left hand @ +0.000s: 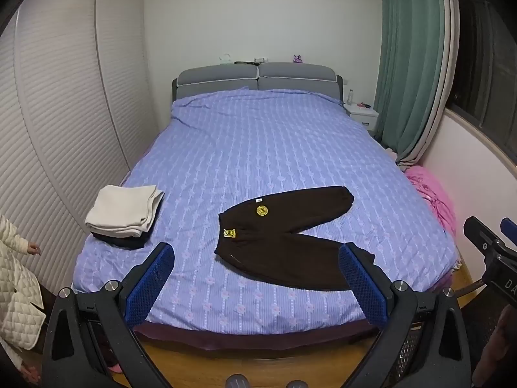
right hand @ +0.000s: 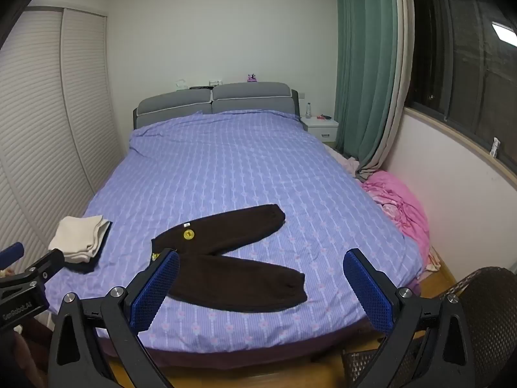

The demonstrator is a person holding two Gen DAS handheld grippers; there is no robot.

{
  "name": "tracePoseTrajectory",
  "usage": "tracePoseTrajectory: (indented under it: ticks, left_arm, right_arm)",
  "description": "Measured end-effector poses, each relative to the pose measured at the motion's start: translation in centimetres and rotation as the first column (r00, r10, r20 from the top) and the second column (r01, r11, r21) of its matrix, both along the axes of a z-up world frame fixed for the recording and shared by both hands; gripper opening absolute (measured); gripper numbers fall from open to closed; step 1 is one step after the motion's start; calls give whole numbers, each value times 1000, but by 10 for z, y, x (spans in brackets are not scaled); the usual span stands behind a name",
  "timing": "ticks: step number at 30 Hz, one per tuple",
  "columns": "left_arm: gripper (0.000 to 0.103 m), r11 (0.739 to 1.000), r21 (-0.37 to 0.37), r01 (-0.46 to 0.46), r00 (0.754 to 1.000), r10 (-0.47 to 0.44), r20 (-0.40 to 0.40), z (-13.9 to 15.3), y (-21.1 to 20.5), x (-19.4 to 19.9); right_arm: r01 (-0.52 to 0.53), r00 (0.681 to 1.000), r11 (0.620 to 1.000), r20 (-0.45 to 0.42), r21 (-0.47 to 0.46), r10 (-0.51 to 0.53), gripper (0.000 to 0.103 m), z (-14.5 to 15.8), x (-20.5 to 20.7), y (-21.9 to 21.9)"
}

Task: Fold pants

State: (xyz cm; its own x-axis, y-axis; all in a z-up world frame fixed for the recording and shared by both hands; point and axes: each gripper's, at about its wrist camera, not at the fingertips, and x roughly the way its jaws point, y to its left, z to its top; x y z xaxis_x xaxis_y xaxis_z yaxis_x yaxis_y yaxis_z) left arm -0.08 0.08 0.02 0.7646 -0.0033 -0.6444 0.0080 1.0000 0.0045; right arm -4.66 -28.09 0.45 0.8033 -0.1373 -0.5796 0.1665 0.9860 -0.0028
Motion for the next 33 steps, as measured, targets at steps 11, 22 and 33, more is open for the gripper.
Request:
tracePoseTrajectory:
  ticks: [11, 22, 33]
  left_arm:
    - [103, 1000, 9, 15, 1000, -15, -4, 3, -7, -4]
    - [103, 999, 17, 33, 999, -33, -2, 5, -14, -3]
    - [103, 999, 18, 47, 999, -47, 8, 5, -17, -2]
  right_arm:
    - [-6, 1000, 1000, 8, -4, 6, 102, 0, -8, 5]
    - [-2, 1000, 1000, 7, -3, 2, 102, 1, -3, 4]
    - [0, 1000, 1000, 14, -4, 0, 102, 6, -1, 2]
